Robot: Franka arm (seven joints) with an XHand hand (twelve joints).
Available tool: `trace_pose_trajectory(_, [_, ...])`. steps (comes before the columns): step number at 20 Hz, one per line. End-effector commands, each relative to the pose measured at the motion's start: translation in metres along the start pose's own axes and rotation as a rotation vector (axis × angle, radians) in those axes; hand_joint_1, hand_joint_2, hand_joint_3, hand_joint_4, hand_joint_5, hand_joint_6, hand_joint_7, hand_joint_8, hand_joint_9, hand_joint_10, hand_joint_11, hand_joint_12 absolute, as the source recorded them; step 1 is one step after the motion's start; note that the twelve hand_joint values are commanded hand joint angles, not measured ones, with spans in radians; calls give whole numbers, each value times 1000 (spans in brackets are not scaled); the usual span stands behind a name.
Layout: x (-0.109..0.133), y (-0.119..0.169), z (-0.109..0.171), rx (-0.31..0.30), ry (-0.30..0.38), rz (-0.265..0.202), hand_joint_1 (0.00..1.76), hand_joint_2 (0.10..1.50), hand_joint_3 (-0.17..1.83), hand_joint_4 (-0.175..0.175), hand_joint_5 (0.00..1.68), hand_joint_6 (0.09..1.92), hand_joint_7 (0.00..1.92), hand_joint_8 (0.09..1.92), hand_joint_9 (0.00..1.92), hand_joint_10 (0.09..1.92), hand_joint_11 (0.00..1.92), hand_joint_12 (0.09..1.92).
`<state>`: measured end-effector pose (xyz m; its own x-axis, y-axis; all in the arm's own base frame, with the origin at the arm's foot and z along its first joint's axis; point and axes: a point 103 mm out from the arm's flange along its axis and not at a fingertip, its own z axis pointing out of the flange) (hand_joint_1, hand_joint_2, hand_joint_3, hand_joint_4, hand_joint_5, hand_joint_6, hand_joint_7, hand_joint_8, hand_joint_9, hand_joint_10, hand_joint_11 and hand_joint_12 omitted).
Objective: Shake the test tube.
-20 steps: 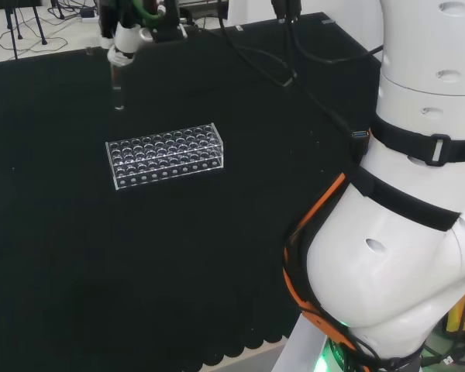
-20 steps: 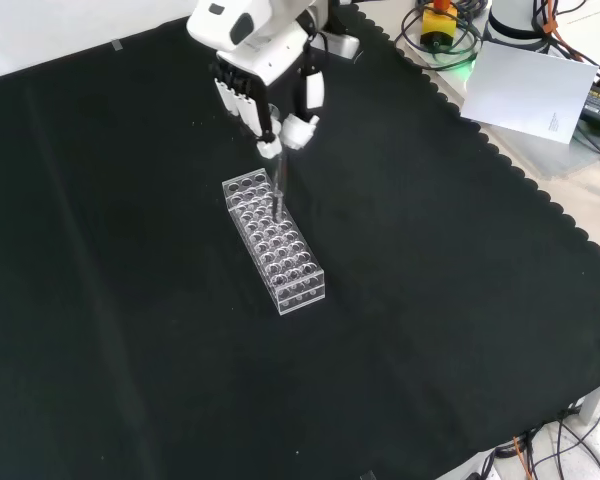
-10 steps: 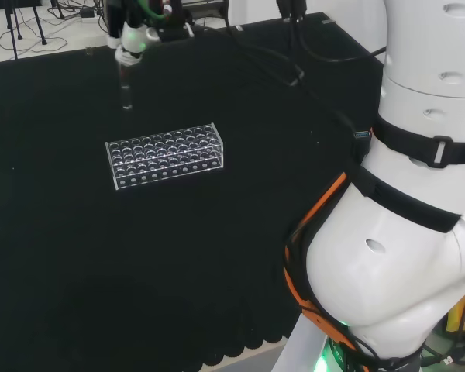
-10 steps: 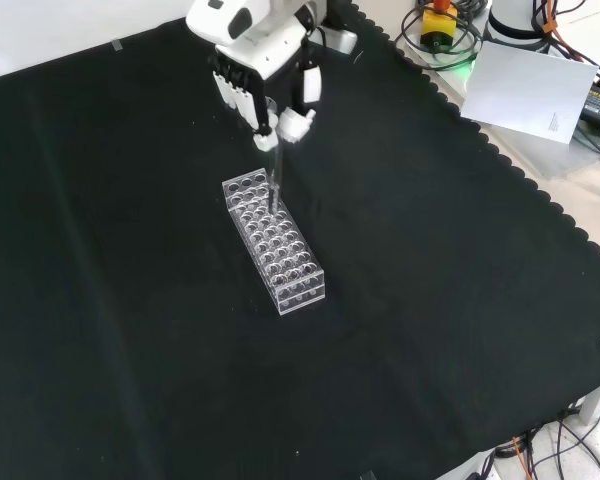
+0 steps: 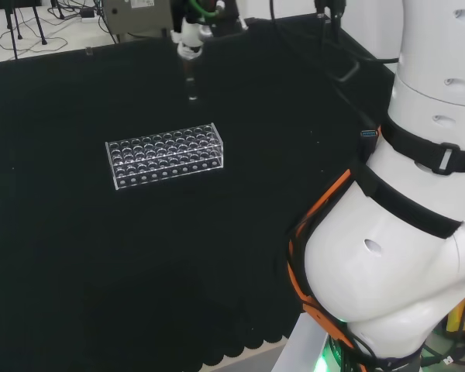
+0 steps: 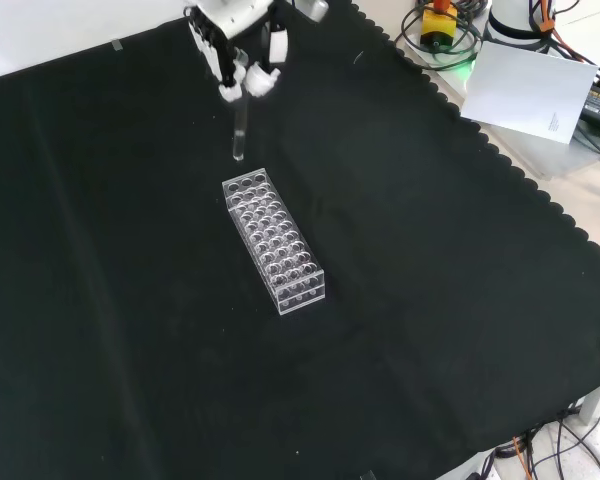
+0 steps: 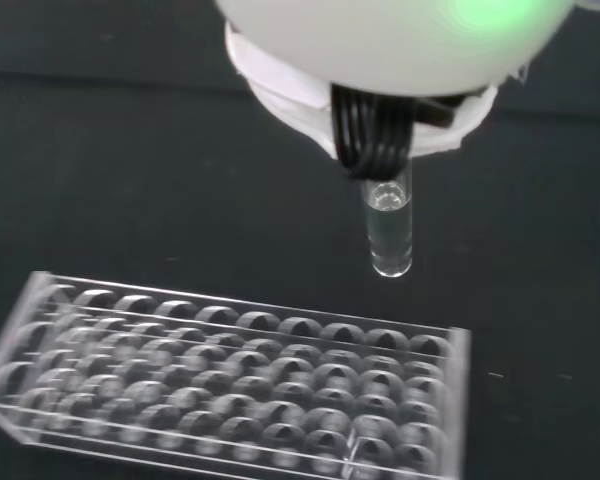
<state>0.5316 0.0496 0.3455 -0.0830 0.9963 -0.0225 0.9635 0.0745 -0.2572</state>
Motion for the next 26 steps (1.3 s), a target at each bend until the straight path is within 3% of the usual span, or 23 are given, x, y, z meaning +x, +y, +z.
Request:
trace_pose_trajectory(1, [-35, -10, 0, 5, -30, 72, 1344, 576, 708, -175, 1468, 87, 1505, 515, 1660, 587, 1472, 987])
trace_pose_trajectory(7, [-4, -3, 1, 7, -6, 8, 1344, 575, 708, -175, 1469, 87, 1505, 515, 1660, 587, 1472, 987])
trace_pose_trajectory(19, [98, 11, -1, 0, 73, -190, 1344, 575, 709, -175, 1470, 87, 1505, 516, 1660, 588, 1471, 987])
trace_pose_trajectory(22, [107, 12, -2, -3, 78, -209, 1344, 575, 709, -175, 1471, 87, 1505, 516, 1660, 588, 1471, 987])
trace_pose_trajectory(26, [101, 12, 1, 5, 68, -201, 1344, 575, 710, -175, 1471, 87, 1504, 517, 1660, 588, 1471, 988])
